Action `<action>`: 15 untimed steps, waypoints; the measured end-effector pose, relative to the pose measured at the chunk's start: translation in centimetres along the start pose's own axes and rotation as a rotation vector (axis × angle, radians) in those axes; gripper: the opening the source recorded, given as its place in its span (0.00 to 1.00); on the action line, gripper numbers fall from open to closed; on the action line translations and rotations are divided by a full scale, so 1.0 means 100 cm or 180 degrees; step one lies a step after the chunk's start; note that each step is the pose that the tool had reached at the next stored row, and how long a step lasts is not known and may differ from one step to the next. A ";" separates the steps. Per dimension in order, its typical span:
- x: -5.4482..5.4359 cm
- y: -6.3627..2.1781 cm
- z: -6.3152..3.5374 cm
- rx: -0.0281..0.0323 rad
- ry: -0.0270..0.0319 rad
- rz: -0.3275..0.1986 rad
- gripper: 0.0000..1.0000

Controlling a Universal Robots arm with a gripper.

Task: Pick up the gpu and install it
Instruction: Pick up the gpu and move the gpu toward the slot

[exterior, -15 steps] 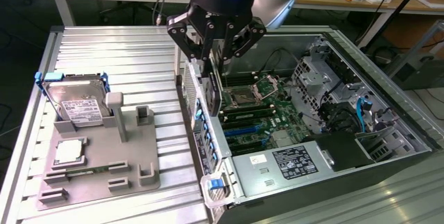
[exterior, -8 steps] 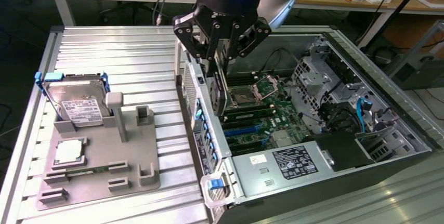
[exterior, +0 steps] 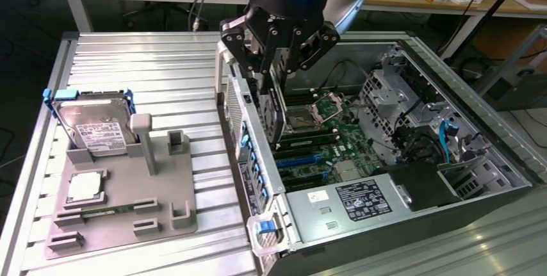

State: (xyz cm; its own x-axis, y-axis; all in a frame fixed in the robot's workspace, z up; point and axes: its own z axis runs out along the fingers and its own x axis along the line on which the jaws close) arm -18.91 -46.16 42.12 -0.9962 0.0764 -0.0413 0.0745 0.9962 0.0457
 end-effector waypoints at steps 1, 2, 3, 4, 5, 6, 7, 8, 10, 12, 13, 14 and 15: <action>-0.001 0.0001 0.0000 0.0000 0.0000 0.0000 0.27; -0.002 0.0002 0.0001 0.0000 0.0000 0.0000 0.27; -0.003 0.0002 0.0001 0.0000 0.0000 0.0000 0.27; -0.004 0.0003 0.0002 0.0000 0.0000 0.0000 0.27; -0.006 0.0004 0.0002 0.0000 0.0000 0.0000 0.27; -0.007 0.0005 0.0003 0.0000 0.0000 0.0000 0.27; -0.008 0.0006 0.0003 0.0000 0.0001 0.0000 0.27; -0.009 0.0007 0.0004 0.0000 0.0000 0.0000 0.27; -0.012 0.0009 0.0005 0.0000 0.0001 0.0000 0.27; -0.014 0.0011 0.0006 0.0000 0.0001 0.0000 0.27; -0.015 0.0011 0.0006 0.0000 0.0001 0.0000 0.27; -0.016 0.0012 0.0007 0.0000 0.0001 0.0000 0.27; -0.017 0.0013 0.0008 0.0000 0.0001 0.0000 0.27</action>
State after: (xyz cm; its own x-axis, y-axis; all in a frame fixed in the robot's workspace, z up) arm -17.15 -46.16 42.12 -0.9962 0.0764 -0.0410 0.0745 0.9962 0.0456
